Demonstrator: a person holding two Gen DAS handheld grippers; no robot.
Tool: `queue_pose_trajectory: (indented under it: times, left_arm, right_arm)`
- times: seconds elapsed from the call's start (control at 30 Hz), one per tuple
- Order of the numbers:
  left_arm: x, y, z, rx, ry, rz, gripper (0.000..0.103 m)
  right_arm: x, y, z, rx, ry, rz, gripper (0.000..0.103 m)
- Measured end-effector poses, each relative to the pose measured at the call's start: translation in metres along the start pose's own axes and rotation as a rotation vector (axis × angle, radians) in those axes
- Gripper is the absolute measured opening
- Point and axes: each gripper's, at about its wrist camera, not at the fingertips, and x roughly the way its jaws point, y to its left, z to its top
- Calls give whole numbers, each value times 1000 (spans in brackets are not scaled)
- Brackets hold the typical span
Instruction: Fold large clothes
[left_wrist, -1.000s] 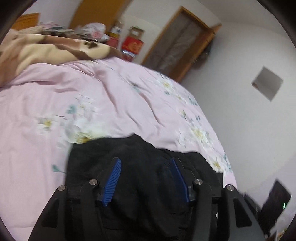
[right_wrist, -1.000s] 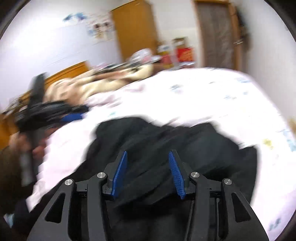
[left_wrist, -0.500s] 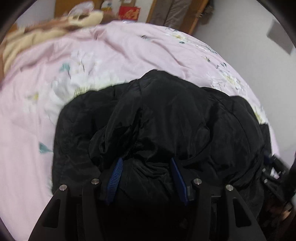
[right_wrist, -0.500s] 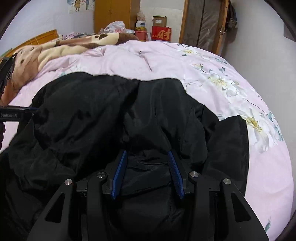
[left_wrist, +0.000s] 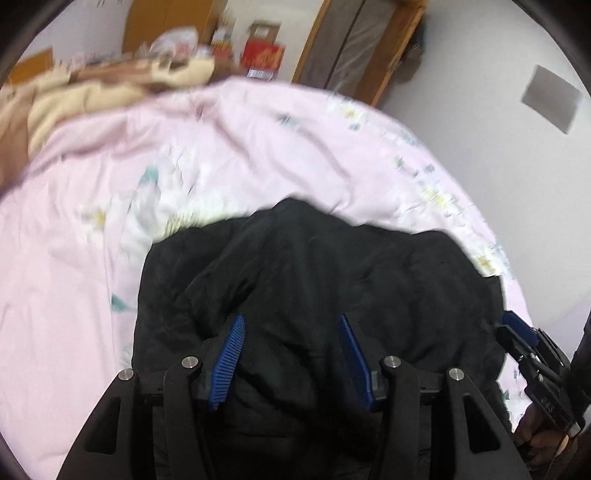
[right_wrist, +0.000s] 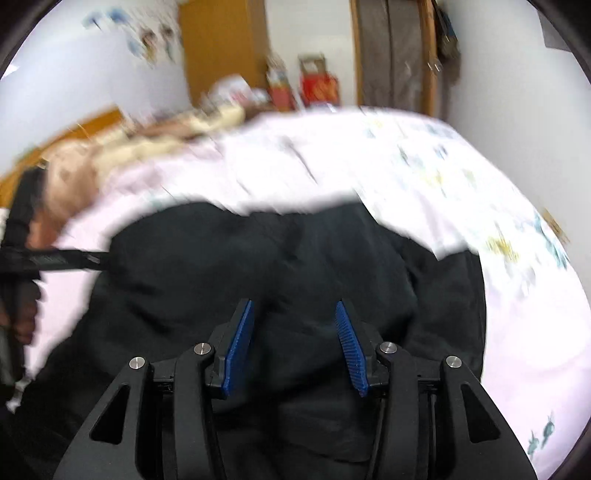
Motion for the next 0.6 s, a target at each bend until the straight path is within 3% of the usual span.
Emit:
queue_pose_trajectory:
  times: [0.07,0.2,0.3,0.43,0.6]
  left_arm:
    - [6,-16,0,53,8,-17,55]
    - [57,-12,-16,37,173,28,55]
    - [69,-8,-23,84,158,13,55]
    - [83,6,-23,20,171,-24,55]
    - [81,0,-28,52,180,4,55]
  right_arm:
    - [4,16,5,-43,-3,40,47]
    - [47,30,-5,-49,121,99,47]
    - [80,28,-32,-55,217,72,47]
    - [87,24,-39,-46,225,72,47]
    - [93,26,-38,-32,257,43,47]
